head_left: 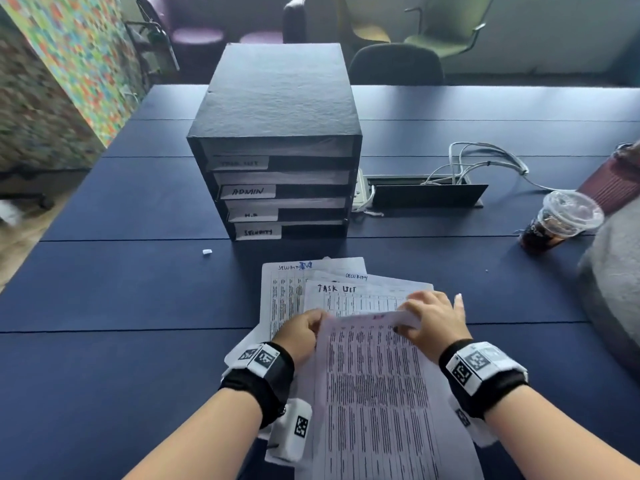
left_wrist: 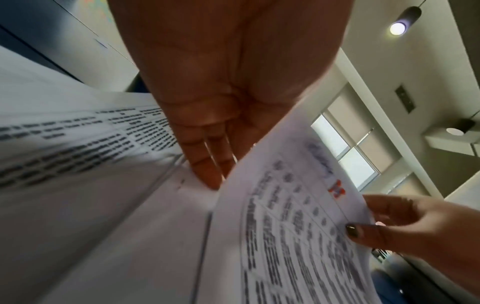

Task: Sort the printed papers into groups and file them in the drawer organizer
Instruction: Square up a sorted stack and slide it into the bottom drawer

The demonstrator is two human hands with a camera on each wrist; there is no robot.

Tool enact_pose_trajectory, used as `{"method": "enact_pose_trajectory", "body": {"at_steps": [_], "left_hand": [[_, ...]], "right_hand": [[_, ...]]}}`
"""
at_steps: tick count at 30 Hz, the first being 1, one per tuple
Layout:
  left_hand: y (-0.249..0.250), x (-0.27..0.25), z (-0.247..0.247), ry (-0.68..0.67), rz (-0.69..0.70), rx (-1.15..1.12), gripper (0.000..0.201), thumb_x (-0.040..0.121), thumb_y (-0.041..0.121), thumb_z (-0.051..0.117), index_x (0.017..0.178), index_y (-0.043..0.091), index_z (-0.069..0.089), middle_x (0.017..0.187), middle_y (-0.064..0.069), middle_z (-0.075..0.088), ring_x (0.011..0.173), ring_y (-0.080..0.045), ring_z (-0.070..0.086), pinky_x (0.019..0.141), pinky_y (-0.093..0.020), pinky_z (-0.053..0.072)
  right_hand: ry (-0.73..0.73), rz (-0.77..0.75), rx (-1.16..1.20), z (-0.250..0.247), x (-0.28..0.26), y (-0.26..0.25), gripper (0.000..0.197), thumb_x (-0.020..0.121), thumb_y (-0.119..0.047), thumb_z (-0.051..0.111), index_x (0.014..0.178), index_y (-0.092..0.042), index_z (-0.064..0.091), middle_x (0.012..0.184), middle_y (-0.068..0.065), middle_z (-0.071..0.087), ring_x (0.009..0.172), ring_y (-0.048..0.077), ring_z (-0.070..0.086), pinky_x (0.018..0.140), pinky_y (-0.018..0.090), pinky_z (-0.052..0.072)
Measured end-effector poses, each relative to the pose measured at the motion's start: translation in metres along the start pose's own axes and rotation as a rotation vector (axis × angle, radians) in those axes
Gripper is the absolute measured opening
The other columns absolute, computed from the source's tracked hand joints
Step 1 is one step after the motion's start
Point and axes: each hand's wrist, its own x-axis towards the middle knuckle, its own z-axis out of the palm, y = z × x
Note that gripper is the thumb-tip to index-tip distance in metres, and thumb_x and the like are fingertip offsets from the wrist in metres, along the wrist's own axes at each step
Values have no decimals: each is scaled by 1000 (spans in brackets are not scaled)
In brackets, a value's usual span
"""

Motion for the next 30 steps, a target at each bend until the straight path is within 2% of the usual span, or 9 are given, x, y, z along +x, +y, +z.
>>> {"method": "enact_pose_trajectory", "body": {"at_steps": [2,5,11,14,18,20,24,27,30], "left_hand": [[-2,4,-2,138,0,48,47,85,-6,35,92,24,70,116,1,62,112,-18,54,102,-37,43],[-2,9,-5,368,-13,35,42,87,-4,36,92,27,64,115,1,58,100,-14,54,79,-23,43],[5,14,1,428,-99,-114,38,85,8,57,122,18,56,115,0,58,102,-15,56,94,-32,47],[8,16,2,355,-74,-170,43,87,11,61,127,24,53,104,4,56,96,-13,55,91,-29,47],[8,18,5,283,-95,-222,29,89,14,60,110,35,61,99,3,63,95,-19,62,92,-39,51],[11,14,7,236,-89,-278,28,91,3,54,97,26,68,99,0,66,92,-18,60,88,-31,50],[15,2,7,52,-57,-89,57,76,-13,36,74,28,76,104,5,64,97,-17,55,87,-32,46],[8,9,0,288,-69,-21,55,75,-12,34,66,27,73,117,7,57,108,-15,50,95,-33,43],[1,19,-11,493,-51,7,45,83,-5,44,79,33,68,111,4,60,103,-16,57,83,-22,44]], "right_hand": [[-30,-16,-9,3,-4,-4,18,92,-45,48,105,-37,57,119,-16,50,124,12,37,113,57,0],[-38,-13,43,1,-7,-7,19,96,-40,41,106,-38,56,110,-17,56,118,10,44,114,55,1],[-40,-58,34,-5,-4,-2,21,93,-49,43,106,-44,58,104,-22,53,117,9,43,114,55,0],[-41,-94,-60,-9,-4,-5,22,94,-48,41,105,-40,59,109,-22,55,118,7,42,112,58,-3],[-55,-189,-142,-13,-5,-13,31,93,-46,43,121,-38,50,122,-21,54,125,9,38,109,64,-11],[-49,-219,-133,-16,-3,-16,30,91,-48,46,117,-36,55,136,-15,44,133,13,30,110,63,-9],[-46,-240,-37,-12,7,-19,22,93,-41,48,106,-31,62,154,-12,20,144,14,8,114,56,-3],[-91,-209,16,-7,11,-19,26,96,-37,44,116,-31,58,141,-19,41,136,7,28,114,51,-6],[-73,-191,30,-3,12,-20,31,96,-38,42,124,-31,53,136,-20,46,131,5,35,115,49,-6]]}}
